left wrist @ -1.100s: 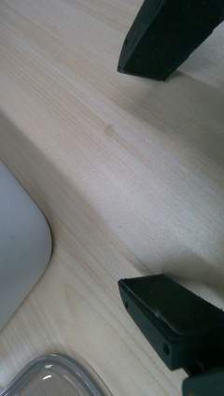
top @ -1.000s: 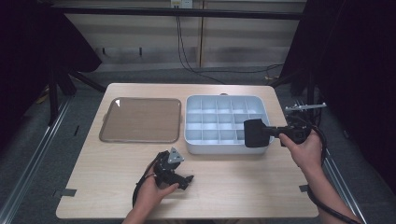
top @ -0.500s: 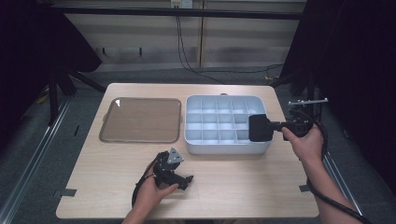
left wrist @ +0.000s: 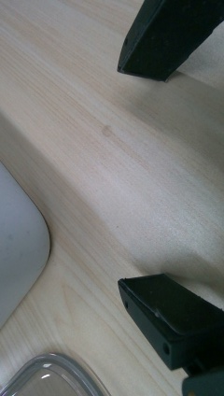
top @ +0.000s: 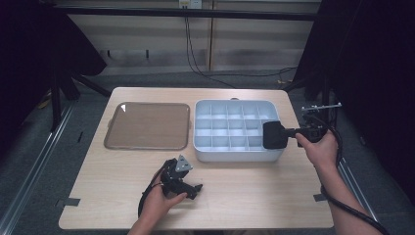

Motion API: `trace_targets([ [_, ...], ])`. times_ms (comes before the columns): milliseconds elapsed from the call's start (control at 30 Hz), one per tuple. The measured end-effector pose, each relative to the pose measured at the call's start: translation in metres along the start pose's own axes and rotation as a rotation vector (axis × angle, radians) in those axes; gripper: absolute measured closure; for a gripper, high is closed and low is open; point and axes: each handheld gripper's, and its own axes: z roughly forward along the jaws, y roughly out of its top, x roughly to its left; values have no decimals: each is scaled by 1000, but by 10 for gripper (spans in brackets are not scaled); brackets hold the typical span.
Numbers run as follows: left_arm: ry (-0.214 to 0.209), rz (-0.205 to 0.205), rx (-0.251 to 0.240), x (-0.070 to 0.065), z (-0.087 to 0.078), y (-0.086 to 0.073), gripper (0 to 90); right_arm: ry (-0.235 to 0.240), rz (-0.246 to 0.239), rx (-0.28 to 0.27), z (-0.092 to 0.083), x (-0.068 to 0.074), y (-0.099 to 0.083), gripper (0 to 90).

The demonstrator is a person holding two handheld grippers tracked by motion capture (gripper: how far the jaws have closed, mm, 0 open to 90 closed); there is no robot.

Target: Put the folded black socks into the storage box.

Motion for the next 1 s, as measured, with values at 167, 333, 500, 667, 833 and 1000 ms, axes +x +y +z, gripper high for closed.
trace_targets([
  [167, 0, 0, 0, 0, 0, 0, 0, -7, 4, 2, 2, -5, -2, 806],
  [333, 0, 0, 0, 0, 0, 0, 0, -18, 1, 13, 5, -11, -2, 805],
  [500, 0, 0, 0, 0, 0, 0, 0, -22, -5, 36, 10, -14, -3, 804],
  [667, 0, 0, 0, 0, 0, 0, 0, -23, -8, 47, 12, -16, -5, 804],
  [833, 0, 0, 0, 0, 0, 0, 0, -25, -17, 68, 15, -17, -8, 803],
  [1000, 0, 1, 0, 0, 0, 0, 0, -24, -22, 75, 18, -18, -8, 801],
])
